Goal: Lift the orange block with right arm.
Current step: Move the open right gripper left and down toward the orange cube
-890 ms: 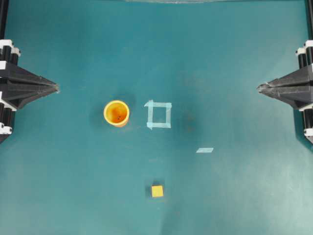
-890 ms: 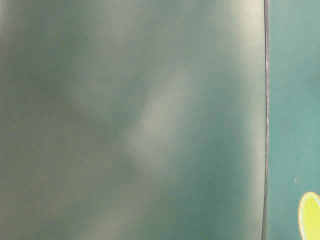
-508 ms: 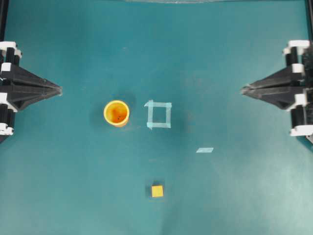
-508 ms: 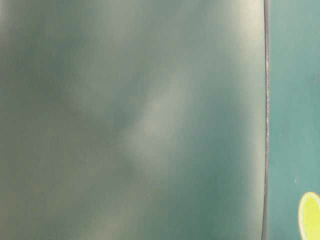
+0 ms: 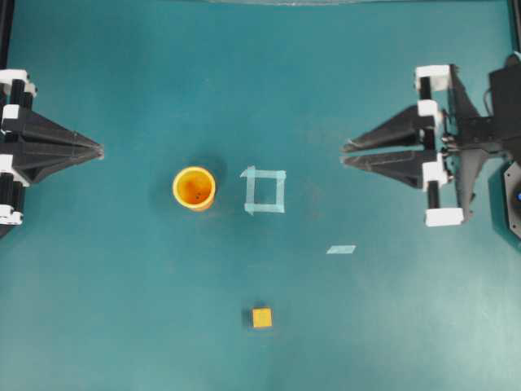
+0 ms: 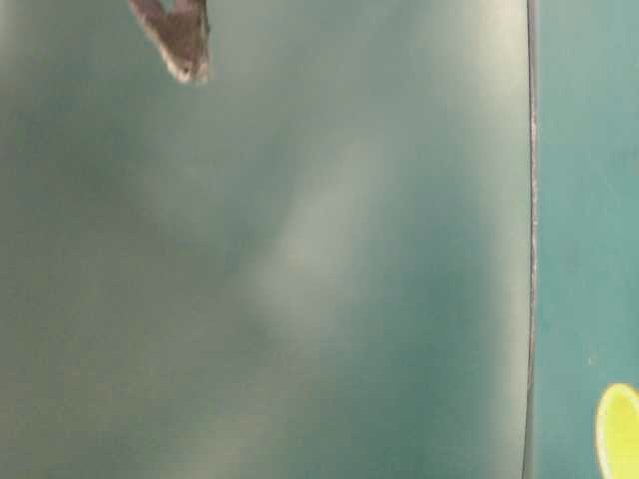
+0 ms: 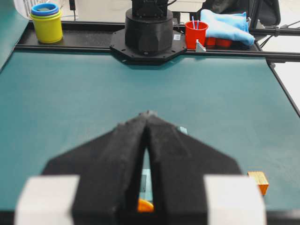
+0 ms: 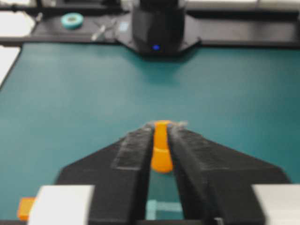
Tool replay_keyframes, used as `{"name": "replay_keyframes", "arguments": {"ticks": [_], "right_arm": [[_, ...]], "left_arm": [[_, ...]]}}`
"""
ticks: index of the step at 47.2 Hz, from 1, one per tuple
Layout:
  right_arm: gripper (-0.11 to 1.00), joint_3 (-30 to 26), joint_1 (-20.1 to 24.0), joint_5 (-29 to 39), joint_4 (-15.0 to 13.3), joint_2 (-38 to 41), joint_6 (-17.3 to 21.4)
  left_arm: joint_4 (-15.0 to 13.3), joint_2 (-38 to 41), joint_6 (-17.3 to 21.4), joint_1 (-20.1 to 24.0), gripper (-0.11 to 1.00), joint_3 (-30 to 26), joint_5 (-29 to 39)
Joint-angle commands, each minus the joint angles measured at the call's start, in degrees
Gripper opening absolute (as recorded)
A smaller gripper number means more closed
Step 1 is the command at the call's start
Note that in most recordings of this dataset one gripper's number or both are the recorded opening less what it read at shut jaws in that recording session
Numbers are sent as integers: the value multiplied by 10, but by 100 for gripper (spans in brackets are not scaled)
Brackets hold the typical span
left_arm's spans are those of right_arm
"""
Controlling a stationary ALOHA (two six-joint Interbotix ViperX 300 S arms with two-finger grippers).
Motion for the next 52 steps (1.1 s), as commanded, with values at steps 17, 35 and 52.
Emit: {"name": "replay_keyframes", "arguments": {"ticks": [17,35,52], "right_arm": [[55,-107,35,113,4,81,2],[67,-164,62,150,32,158,2],[67,-216,92,229,33,232,12]], "left_arm": [[1,5,2,0,0,-16,-3],[1,5,4,0,0,-16,-3],[1,5,5,0,0,-15,-3]]}}
